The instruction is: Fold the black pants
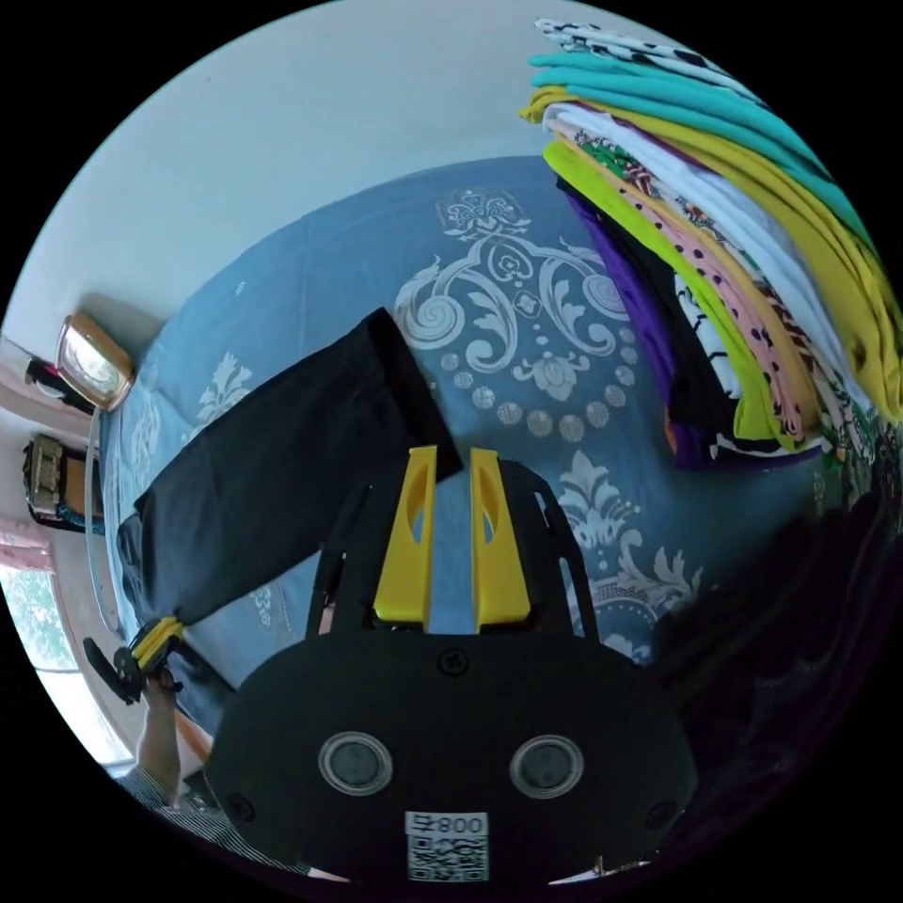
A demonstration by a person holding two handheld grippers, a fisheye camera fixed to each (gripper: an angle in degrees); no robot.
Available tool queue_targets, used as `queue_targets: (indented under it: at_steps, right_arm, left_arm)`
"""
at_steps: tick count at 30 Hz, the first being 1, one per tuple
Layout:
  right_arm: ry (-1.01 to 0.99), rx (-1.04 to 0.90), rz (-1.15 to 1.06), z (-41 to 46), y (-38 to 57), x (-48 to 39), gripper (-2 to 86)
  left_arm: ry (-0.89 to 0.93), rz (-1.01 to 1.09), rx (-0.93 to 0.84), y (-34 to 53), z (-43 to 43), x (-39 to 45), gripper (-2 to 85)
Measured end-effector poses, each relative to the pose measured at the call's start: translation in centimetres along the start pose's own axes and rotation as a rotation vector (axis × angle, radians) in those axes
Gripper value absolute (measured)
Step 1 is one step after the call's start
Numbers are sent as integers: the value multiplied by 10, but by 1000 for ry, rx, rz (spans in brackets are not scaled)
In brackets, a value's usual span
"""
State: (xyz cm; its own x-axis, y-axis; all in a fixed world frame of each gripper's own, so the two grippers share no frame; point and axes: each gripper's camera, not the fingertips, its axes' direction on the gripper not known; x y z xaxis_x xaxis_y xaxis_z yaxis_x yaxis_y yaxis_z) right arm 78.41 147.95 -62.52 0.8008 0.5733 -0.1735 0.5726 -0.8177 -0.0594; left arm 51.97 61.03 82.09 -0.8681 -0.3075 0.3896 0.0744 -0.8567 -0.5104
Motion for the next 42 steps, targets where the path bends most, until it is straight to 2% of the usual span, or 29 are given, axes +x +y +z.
queue_targets:
  at_steps: [9,14,25,33,38,42]
  right_arm:
    - [31,-40,-100,-22,-17,-15,6]
    - [-5,13,-127,-77,-1,-2,1]
    - [59,-83,-32,-96,-7,25,1]
    - [123,2,-52,-175,-16,19,0]
    - [87,6,-247,-232,38,-29,1]
    - [79,-42,-285,-256,91,-44,0]
  left_arm:
    - [60,-21,-15,3,-27,-15,16]
    - [100,-4,27,10,-58,-19,14]
    - [186,-17,-66,17,-69,-35,16]
    - [179,-42,74,29,-128,-44,23]
    - [187,-149,92,66,-164,-53,22]
    - [153,-207,21,97,-175,-58,18]
